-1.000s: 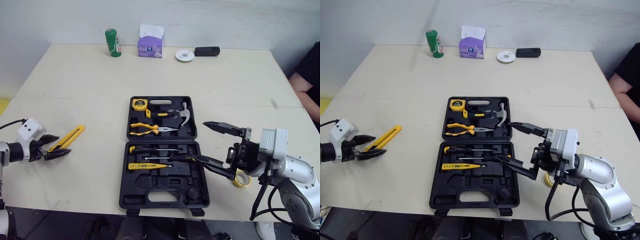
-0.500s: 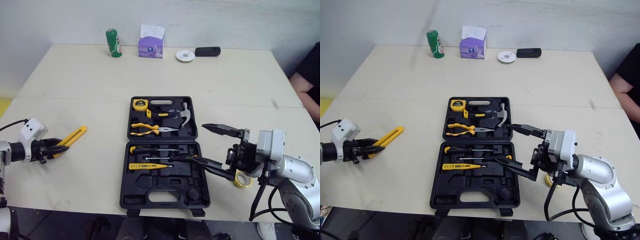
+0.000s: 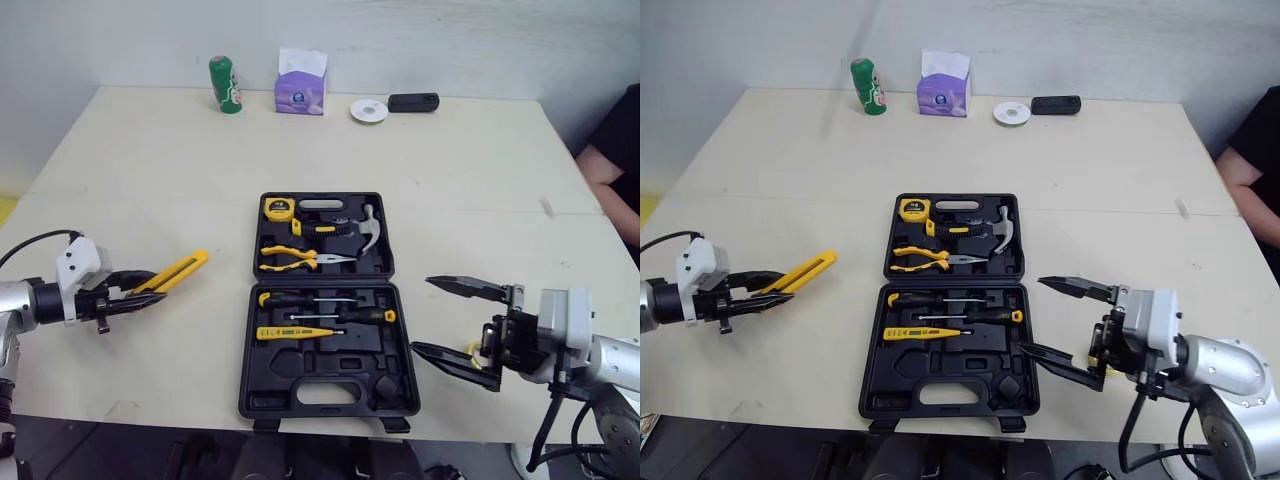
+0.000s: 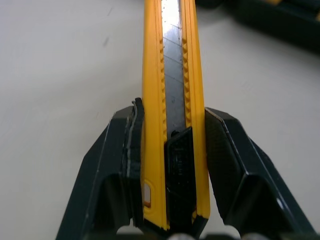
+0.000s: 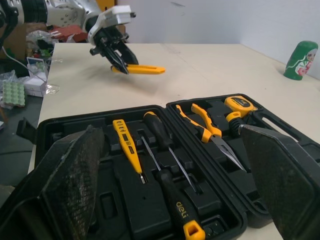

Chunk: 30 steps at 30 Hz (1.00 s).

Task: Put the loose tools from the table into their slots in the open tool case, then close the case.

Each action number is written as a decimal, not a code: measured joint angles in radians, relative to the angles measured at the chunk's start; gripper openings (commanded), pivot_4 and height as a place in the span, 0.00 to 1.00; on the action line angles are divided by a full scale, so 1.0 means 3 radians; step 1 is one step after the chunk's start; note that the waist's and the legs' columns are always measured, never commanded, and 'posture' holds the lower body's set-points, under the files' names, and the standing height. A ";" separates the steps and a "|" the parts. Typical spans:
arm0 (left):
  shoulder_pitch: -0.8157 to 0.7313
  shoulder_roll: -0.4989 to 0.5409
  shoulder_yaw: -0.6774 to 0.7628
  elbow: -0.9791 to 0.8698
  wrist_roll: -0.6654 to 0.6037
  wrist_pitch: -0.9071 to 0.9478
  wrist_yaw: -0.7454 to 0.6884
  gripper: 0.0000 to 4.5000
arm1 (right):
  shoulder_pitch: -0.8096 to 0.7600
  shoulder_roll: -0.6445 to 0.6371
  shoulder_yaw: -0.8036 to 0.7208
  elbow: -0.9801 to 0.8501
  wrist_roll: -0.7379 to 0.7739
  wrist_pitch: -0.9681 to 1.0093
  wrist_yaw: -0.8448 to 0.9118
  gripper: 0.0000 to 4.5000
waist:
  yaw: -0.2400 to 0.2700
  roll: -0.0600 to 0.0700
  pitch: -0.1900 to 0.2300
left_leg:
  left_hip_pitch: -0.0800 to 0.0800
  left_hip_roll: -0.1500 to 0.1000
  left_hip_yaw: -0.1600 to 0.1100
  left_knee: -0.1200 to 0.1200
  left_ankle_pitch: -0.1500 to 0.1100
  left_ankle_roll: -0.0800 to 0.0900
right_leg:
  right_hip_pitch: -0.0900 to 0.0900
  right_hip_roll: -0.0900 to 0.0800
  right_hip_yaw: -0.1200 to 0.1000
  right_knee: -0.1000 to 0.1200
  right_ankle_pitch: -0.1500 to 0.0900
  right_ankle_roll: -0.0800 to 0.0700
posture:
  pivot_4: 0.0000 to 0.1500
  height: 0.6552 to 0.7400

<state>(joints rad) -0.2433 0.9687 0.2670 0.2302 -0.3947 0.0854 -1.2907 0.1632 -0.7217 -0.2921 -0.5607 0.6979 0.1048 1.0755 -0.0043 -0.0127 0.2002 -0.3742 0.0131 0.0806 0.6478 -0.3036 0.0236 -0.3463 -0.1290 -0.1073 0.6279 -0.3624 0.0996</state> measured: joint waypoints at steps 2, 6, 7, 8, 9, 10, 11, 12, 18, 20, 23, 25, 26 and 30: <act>0.0037 -0.0079 -0.0040 -0.0510 -0.0212 0.0228 0.0004 0.28 | 0.0019 0.0000 0.0002 0.0104 -0.0075 -0.0075 0.0058 1.00 | 0.0003 0.0000 0.0000 | 0.0001 0.0000 0.0000 -0.0001 0.0000 0.0000 | 0.0001 0.0000 0.0000 -0.0001 0.0000 0.0000 | 1.00 1.00; 0.0047 -0.0098 -0.0259 -0.1238 -0.0388 0.0633 0.0074 0.28 | 0.0082 0.0000 0.0001 0.0176 -0.0147 -0.0155 0.0143 1.00 | 0.0003 0.0001 0.0001 | 0.0001 0.0000 0.0000 -0.0001 0.0001 -0.0001 | 0.0002 0.0003 0.0000 -0.0001 0.0000 0.0000 | 1.00 1.00; 0.0041 -0.0098 -0.0346 -0.1403 -0.0386 0.0696 0.0083 0.28 | 0.0089 0.0000 0.0001 0.0179 -0.0151 -0.0170 0.0150 1.00 | 0.0003 0.0002 0.0001 | 0.0001 0.0000 0.0000 -0.0001 0.0001 -0.0001 | 0.0003 0.0003 0.0000 -0.0001 0.0000 0.0000 | 1.00 1.00; 0.0032 -0.0082 -0.0492 -0.1601 -0.0359 0.0740 0.0077 0.28 | 0.0104 0.0001 0.0000 0.0179 -0.0158 -0.0201 0.0159 1.00 | 0.0007 0.0002 0.0001 | 0.0002 0.0000 0.0000 0.0000 0.0001 -0.0001 | 0.0005 0.0004 0.0000 -0.0002 0.0000 0.0000 | 1.00 1.00; 0.0029 -0.0073 -0.0599 -0.1718 -0.0327 0.0751 0.0067 0.28 | 0.0109 0.0001 0.0000 0.0179 -0.0160 -0.0212 0.0164 1.00 | 0.0006 0.0002 0.0001 | 0.0004 0.0000 0.0000 0.0000 0.0001 -0.0001 | 0.0007 0.0004 0.0000 -0.0002 0.0000 0.0000 | 1.00 1.00; -0.0008 -0.0063 -0.0743 -0.1835 -0.0222 0.0770 0.0090 0.28 | 0.0144 0.0001 -0.0009 0.0179 -0.0162 -0.0234 0.0176 1.00 | 0.0011 0.0002 0.0001 | 0.0005 0.0000 0.0000 0.0000 0.0001 -0.0001 | 0.0008 0.0005 0.0000 -0.0003 0.0000 0.0000 | 1.00 1.00; -0.0040 -0.0067 -0.0840 -0.1914 -0.0161 0.0795 0.0129 0.28 | 0.0158 0.0001 -0.0010 0.0181 -0.0165 -0.0251 0.0186 1.00 | 0.0015 0.0002 0.0001 | 0.0005 0.0000 0.0000 0.0000 0.0001 -0.0002 | 0.0008 0.0006 0.0000 -0.0003 0.0000 0.0000 | 1.00 1.00; -0.0075 -0.0084 -0.0916 -0.1974 -0.0121 0.0829 0.0176 0.28 | 0.0163 0.0001 -0.0011 0.0181 -0.0165 -0.0265 0.0196 1.00 | 0.0017 0.0002 0.0001 | 0.0005 0.0000 0.0000 0.0000 0.0001 -0.0002 | 0.0008 0.0006 0.0000 -0.0003 0.0000 0.0000 | 1.00 1.00; -0.0242 -0.0230 -0.1366 -0.2552 -0.0123 0.1479 0.0483 0.28 | 0.0265 0.0001 -0.0102 0.0181 -0.0169 -0.0291 0.0206 1.00 | 0.0022 0.0003 0.0002 | 0.0004 0.0000 -0.0001 0.0000 0.0001 -0.0001 | 0.0011 0.0008 0.0001 -0.0005 0.0000 0.0000 | 1.00 1.00; -0.0330 -0.0319 -0.1464 -0.2590 -0.0118 0.1658 0.0614 0.28 | 0.0302 0.0002 -0.0107 0.0181 -0.0181 -0.0301 0.0206 1.00 | 0.0027 0.0003 0.0002 | 0.0005 0.0001 -0.0002 0.0003 0.0001 -0.0001 | 0.0012 0.0008 0.0000 -0.0005 0.0000 0.0000 | 1.00 1.00; -0.0444 -0.0507 -0.1664 -0.2653 -0.0088 0.1920 0.0838 0.28 | 0.0317 0.0004 -0.0109 0.0179 -0.0219 -0.0352 0.0195 1.00 | 0.0033 0.0003 0.0002 | 0.0007 0.0000 -0.0002 0.0004 0.0002 0.0000 | 0.0016 0.0008 0.0001 -0.0005 0.0001 0.0001 | 1.00 1.00; -0.0466 -0.0568 -0.1833 -0.2696 -0.0076 0.2116 0.0950 0.28 | 0.0320 0.0004 -0.0112 0.0179 -0.0260 -0.0362 0.0179 1.00 | 0.0028 0.0003 0.0002 | 0.0007 0.0001 -0.0002 0.0003 0.0002 -0.0001 | 0.0014 0.0010 0.0002 -0.0005 0.0001 0.0001 | 1.00 1.00; -0.0466 -0.0563 -0.1888 -0.2696 -0.0064 0.2164 0.0959 0.28 | 0.0324 0.0004 -0.0129 0.0179 -0.0269 -0.0364 0.0172 1.00 | 0.0028 0.0003 0.0002 | 0.0007 0.0001 -0.0002 0.0002 0.0003 -0.0002 | 0.0014 0.0011 0.0002 -0.0006 0.0001 0.0001 | 1.00 1.00; -0.0488 -0.0590 -0.2054 -0.2697 -0.0022 0.2278 0.1002 0.28 | 0.0407 0.0000 -0.0269 0.0174 -0.0269 -0.0363 0.0156 1.00 | 0.0058 0.0003 0.0002 | 0.0007 0.0002 -0.0003 0.0004 0.0004 -0.0003 | 0.0016 0.0011 0.0002 -0.0007 0.0001 0.0001 | 1.00 1.00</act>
<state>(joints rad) -0.3897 0.7917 -0.3492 -0.5789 -0.4013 0.7687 -0.9901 0.2853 -0.7217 -0.3729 -0.5085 0.6172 -0.0043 1.1224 0.0132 -0.0116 0.2009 -0.3721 0.0136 0.0796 0.6491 -0.3025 0.0228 -0.3416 -0.1255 -0.1068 0.6257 -0.3622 0.0999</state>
